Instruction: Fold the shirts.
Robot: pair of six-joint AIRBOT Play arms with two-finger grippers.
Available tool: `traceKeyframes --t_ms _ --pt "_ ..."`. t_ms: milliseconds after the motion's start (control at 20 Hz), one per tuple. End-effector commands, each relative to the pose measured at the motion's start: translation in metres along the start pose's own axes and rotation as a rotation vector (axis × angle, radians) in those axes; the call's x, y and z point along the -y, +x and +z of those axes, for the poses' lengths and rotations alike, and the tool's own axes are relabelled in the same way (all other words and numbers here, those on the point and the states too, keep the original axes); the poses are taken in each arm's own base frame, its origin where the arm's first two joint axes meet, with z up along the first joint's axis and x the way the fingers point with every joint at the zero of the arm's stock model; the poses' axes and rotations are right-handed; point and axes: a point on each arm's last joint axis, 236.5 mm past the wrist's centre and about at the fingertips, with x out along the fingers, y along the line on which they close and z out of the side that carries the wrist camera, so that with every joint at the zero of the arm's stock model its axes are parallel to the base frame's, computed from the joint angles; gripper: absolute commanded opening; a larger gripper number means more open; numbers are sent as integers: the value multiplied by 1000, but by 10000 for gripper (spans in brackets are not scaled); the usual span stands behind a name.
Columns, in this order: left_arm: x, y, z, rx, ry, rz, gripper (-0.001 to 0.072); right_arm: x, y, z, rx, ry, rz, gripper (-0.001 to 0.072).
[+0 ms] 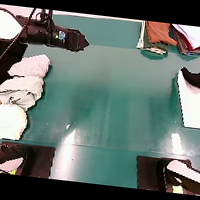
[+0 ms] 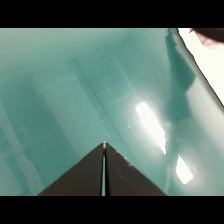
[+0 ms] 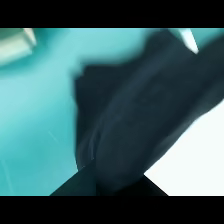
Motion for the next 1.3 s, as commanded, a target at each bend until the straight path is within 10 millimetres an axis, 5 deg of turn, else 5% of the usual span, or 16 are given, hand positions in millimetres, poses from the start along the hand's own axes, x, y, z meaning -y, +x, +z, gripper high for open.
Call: traceKeyframes --t_ms 0,50,150,200,350,500,650,800,950,1050,1200,1250 --pt "0 0 -1 -2 12 2 23 58 -2 -81 -203 56 -150 23" --pt "-1 0 -1 -3 26 2 23 69 -3 -96 -237 74 -173 59" --pt "-1 0 0 -2 31 2 23 85 -5 -121 -284 115 -200 440" --pt "0 0 0 -1 31 2 23 94 -9 -127 -300 129 -218 569" --pt "-1 0 0 -2 31 2 23 99 -31 -112 -280 151 -229 616" --pt "-1 0 0 -1 31 3 23 61 -49 -65 -181 92 -153 614" --pt "-1 0 1 4 30 3 24 -40 -50 -40 -117 -39 67 613" --pt "-2 0 1 4 33 7 23 -136 -48 -61 -127 -246 210 613" --pt "-1 0 0 -2 32 4 24 -215 -49 -107 -185 -449 334 607" --pt "-1 0 3 12 32 6 23 -247 -50 -139 -227 -573 375 436" --pt "-1 0 5 22 32 6 23 -278 -52 -172 -238 -738 393 20" --pt "-1 0 5 22 32 7 23 -285 -53 -180 -232 -782 397 20"
